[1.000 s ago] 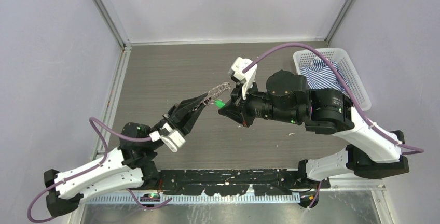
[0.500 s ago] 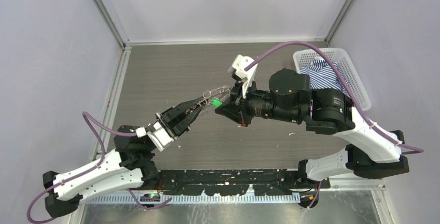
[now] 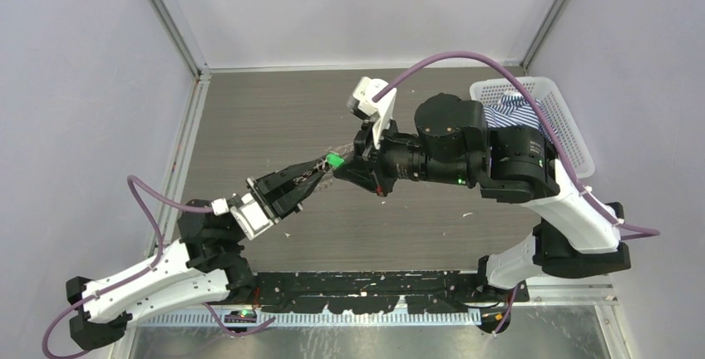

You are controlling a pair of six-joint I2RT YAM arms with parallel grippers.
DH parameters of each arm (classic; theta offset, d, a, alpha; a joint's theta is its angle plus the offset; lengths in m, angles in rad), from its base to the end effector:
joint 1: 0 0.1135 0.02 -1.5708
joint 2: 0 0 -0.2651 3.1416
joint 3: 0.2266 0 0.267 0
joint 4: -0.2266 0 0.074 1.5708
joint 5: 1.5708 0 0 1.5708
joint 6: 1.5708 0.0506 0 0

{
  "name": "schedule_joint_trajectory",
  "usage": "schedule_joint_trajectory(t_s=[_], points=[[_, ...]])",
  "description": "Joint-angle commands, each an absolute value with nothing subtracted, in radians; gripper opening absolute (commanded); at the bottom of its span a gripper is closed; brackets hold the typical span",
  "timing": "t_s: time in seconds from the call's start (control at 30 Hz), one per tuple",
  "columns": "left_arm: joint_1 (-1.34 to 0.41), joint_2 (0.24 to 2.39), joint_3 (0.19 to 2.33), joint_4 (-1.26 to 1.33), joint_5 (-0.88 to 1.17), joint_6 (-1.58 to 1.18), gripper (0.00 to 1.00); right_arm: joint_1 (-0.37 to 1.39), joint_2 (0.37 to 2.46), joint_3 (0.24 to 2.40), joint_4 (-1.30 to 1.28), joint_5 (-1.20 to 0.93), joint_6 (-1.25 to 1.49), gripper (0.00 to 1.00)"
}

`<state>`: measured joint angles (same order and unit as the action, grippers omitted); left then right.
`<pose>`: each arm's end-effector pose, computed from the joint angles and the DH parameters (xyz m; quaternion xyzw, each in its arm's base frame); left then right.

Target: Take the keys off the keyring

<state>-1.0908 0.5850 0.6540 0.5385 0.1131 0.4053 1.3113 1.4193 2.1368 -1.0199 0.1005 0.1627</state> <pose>0.0672 -0.1414 0.4086 0.3513 0.3049 -0.3220 0.8246 0.0704 0.2454 0.5548 -0.4121 0.6916 0.3678 0.4654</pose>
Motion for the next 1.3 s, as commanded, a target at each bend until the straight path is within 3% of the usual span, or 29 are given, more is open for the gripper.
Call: schedule_joint_trajectory(t_s=[0.0,0.3,0.5,0.97,1.27], points=[[-1.085,0.593,0.671,0.518,0.081,0.377,0.00,1.304,1.451,2.285,-1.015,0.044,0.143,0.01],[-1.085,0.586,0.622,0.587,0.080,0.346,0.00,1.304,1.597,2.479,-1.173,-0.006,0.135,0.01],[-1.085,0.576,0.593,0.622,0.120,0.361,0.00,1.302,1.607,2.480,-1.165,0.117,0.151,0.01],[-1.084,0.602,0.568,0.709,0.111,0.395,0.00,1.297,1.688,2.534,-1.204,0.049,0.160,0.01],[-1.085,0.616,0.533,0.795,0.089,0.406,0.00,1.284,1.657,2.464,-1.153,0.138,0.186,0.01]])
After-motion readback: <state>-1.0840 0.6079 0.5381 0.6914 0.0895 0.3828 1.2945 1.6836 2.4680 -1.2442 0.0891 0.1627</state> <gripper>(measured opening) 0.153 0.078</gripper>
